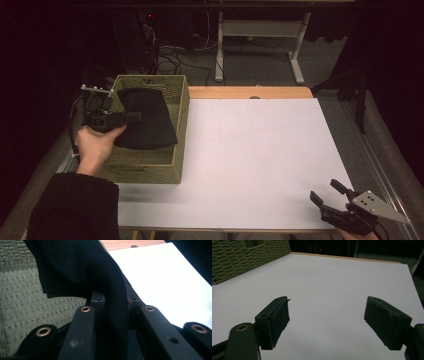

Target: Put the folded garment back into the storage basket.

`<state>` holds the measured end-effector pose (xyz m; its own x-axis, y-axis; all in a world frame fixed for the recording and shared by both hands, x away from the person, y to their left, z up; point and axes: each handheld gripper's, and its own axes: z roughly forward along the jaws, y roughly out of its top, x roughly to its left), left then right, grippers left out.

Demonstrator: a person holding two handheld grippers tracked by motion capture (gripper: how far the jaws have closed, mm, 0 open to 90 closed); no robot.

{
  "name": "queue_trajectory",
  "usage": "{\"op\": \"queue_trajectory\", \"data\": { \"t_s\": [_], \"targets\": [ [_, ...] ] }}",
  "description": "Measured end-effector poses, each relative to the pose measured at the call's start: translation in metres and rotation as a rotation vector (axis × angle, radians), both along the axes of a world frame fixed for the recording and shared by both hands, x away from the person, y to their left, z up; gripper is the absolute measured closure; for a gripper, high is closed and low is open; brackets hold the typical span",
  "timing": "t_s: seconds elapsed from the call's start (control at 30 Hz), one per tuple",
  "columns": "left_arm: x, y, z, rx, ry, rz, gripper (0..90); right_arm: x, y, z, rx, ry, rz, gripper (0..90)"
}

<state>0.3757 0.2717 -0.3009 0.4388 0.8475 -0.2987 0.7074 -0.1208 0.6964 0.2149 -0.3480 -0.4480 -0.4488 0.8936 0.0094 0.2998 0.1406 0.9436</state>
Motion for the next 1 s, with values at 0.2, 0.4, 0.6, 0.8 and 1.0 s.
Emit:
{"op": "queue_trajectory", "data": {
  "t_s": [0.2, 0.4, 0.6, 0.8, 1.0],
  "targets": [
    [0.002, 0.004, -0.003, 0.014, -0.012, 0.027, 71.8, 0.000, 0.000, 0.000, 0.004, 0.002, -0.004, 20.8],
    [0.005, 0.007, -0.006, 0.019, -0.007, 0.043, 71.7, 0.000, 0.000, 0.000, 0.002, 0.001, -0.002, 20.8],
    [0.009, 0.008, -0.010, 0.027, -0.005, 0.050, 71.6, -0.001, 0.000, 0.000, -0.001, 0.000, -0.009, 20.8],
    [0.016, 0.004, -0.015, 0.033, 0.011, 0.055, 71.6, -0.001, 0.000, 0.000, -0.001, 0.001, -0.008, 20.8],
    [0.026, -0.005, -0.021, 0.052, 0.025, 0.047, 71.6, -0.001, 0.000, 0.000, 0.000, 0.000, -0.008, 20.7]
  ]
}}
